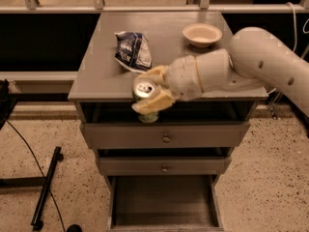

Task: Place green can into bottom drawer

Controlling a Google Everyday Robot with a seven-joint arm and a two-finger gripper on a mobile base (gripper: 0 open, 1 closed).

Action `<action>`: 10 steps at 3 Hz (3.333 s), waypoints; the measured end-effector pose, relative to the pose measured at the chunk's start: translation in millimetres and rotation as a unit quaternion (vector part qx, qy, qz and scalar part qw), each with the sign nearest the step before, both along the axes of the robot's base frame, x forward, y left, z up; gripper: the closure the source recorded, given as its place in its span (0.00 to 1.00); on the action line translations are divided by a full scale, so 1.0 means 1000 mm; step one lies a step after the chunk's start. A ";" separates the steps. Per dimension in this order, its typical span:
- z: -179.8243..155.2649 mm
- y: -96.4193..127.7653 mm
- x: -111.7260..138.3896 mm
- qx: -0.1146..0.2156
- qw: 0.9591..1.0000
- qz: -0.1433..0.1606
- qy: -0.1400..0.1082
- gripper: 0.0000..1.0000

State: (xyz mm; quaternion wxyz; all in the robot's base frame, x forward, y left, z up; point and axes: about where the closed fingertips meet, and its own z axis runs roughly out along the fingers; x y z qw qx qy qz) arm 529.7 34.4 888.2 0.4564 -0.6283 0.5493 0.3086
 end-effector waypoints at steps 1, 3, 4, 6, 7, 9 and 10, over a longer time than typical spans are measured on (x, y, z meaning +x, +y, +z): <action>-0.046 -0.049 -0.022 -0.037 0.999 0.002 -0.015 1.00; -0.083 -0.050 -0.025 -0.018 0.999 -0.022 -0.018 1.00; -0.156 -0.083 -0.047 0.005 0.997 -0.076 -0.026 1.00; -0.205 -0.102 -0.057 0.034 0.995 -0.081 -0.054 1.00; -0.242 -0.109 -0.056 0.032 0.995 -0.095 -0.011 1.00; -0.380 -0.152 -0.074 0.083 0.986 -0.129 0.068 1.00; -0.431 -0.154 -0.071 0.110 0.983 -0.127 0.077 1.00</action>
Offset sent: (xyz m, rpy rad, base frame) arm -0.0191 -0.0402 -0.0384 -0.0673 -0.0207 0.0020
